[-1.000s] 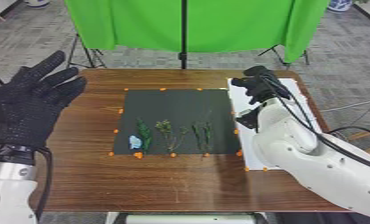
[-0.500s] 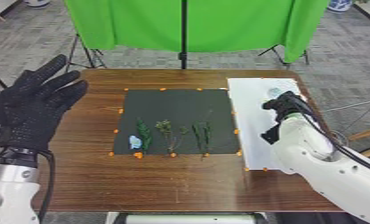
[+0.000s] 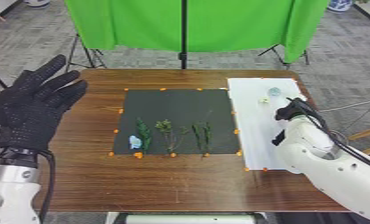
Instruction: Arrange flowers
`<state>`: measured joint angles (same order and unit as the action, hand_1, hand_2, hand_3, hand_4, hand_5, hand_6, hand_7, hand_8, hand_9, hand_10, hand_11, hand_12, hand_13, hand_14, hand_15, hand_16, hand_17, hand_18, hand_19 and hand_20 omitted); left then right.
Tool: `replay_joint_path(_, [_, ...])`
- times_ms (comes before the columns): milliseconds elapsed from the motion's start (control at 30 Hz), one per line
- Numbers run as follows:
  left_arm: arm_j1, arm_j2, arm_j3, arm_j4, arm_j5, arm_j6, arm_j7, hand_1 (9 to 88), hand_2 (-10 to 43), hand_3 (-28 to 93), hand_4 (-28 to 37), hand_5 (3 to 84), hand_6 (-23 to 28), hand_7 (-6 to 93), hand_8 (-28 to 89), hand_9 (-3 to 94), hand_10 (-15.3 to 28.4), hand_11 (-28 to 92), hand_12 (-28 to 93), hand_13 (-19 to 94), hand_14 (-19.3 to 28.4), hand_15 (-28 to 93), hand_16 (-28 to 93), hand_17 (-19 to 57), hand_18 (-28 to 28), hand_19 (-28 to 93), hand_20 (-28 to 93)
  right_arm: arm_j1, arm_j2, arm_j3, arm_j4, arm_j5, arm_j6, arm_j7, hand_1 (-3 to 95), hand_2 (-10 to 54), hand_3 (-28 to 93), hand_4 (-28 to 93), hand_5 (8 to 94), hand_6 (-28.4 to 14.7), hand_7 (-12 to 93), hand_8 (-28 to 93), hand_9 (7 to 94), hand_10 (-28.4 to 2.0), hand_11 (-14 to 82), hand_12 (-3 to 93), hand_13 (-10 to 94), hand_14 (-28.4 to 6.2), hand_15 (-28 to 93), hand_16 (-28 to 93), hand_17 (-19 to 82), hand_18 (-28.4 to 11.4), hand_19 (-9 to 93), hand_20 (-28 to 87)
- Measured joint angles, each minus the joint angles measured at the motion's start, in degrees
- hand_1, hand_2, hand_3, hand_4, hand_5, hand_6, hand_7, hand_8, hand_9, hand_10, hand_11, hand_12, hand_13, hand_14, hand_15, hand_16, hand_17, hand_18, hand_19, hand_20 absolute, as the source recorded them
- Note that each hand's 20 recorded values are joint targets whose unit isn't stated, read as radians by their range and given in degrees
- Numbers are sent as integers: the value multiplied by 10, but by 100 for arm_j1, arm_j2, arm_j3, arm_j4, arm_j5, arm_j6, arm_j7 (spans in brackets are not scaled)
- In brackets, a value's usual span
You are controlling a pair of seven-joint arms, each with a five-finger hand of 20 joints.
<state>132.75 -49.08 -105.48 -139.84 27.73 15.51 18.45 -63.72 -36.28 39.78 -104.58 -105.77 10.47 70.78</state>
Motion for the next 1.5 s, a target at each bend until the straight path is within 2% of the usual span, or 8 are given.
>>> replay_joint_path(200, [12, 0, 2, -2, -12, 4, 35, 216, 92, 768, -255, 368, 107, 157, -96, 337, 220, 289, 115, 258, 284, 519, -99, -52, 284, 740, -236, 60, -1, -195, 166, 64, -29, -2, 409, -72, 802, -269, 602, -10, 144, -130, 755, -163, 207, 136, 755, -121, 562, 111, 310, -224, 851, -111])
replay_joint_path(267, [25, 0, 2, -3, -18, 7, 49, 216, 92, 767, -256, 368, 107, 157, -97, 337, 220, 289, 114, 258, 284, 519, -99, -52, 284, 740, -237, 121, -1, -341, 228, 57, -37, -4, 442, -86, 802, -278, 646, -4, 149, -130, 774, -138, 205, 137, 782, -103, 520, 113, 328, -209, 851, -115])
replay_joint_path(367, [27, 0, 12, -3, -20, 6, 50, 216, 91, 769, -256, 367, 107, 157, -96, 337, 220, 289, 115, 258, 284, 518, -100, -52, 284, 740, -238, 263, -4, -522, 294, -92, 18, -5, 528, -94, 732, -282, 735, -6, 171, -23, 858, -92, 112, 235, 835, -73, 457, 148, 366, -176, 858, -123])
replay_joint_path(500, [-17, 0, 34, 1, -19, 2, -1, 216, 91, 768, -257, 367, 107, 156, -97, 337, 220, 289, 115, 258, 284, 518, -99, -52, 284, 740, -238, 399, -4, -900, 402, -515, 330, 24, 564, -95, 719, -282, 804, 4, 218, 22, 927, -75, 112, 276, 887, -47, 419, 174, 402, -154, 878, -121])
replay_joint_path(667, [-64, 0, 34, 4, -16, 0, -59, 216, 91, 769, -256, 367, 107, 156, -96, 337, 220, 289, 115, 258, 284, 517, -99, -52, 284, 740, -239, 422, 16, -1295, 452, -990, 893, 76, 568, -95, 719, -283, 821, 11, 226, 26, 936, -70, 142, 272, 910, -39, 410, 184, 420, -146, 887, -121])
replay_joint_path(867, [-82, -10, 28, 7, -8, -9, -123, 216, 92, 768, -256, 368, 107, 156, -96, 337, 220, 288, 115, 258, 284, 518, -99, -52, 284, 739, -239, 491, 48, -1530, 440, -1249, 1145, 101, 566, -95, 725, -283, 826, 12, 226, 28, 937, -65, 159, 269, 920, -36, 410, 194, 423, -147, 896, -117])
replay_joint_path(1100, [-116, 5, -11, 8, -1, -19, -150, 215, 92, 767, -256, 367, 107, 157, -96, 337, 220, 289, 115, 258, 284, 518, -99, -52, 284, 739, -239, 1376, -50, -2706, 356, -1590, 1719, -70, 562, -95, 731, -283, 828, 10, 226, 30, 937, -62, 170, 267, 924, -34, 413, 201, 422, -147, 902, -113])
replay_joint_path(1500, [-479, 212, 78, 62, -6, -35, -198, 214, 92, 767, -256, 367, 106, 157, -96, 337, 219, 289, 115, 258, 284, 518, -98, -51, 284, 742, -239, 3011, -1731, -3594, 509, -719, 1662, -1284, 558, -95, 735, -283, 827, 13, 226, 30, 937, -61, 172, 267, 925, -31, 412, 207, 400, -146, 912, -98])
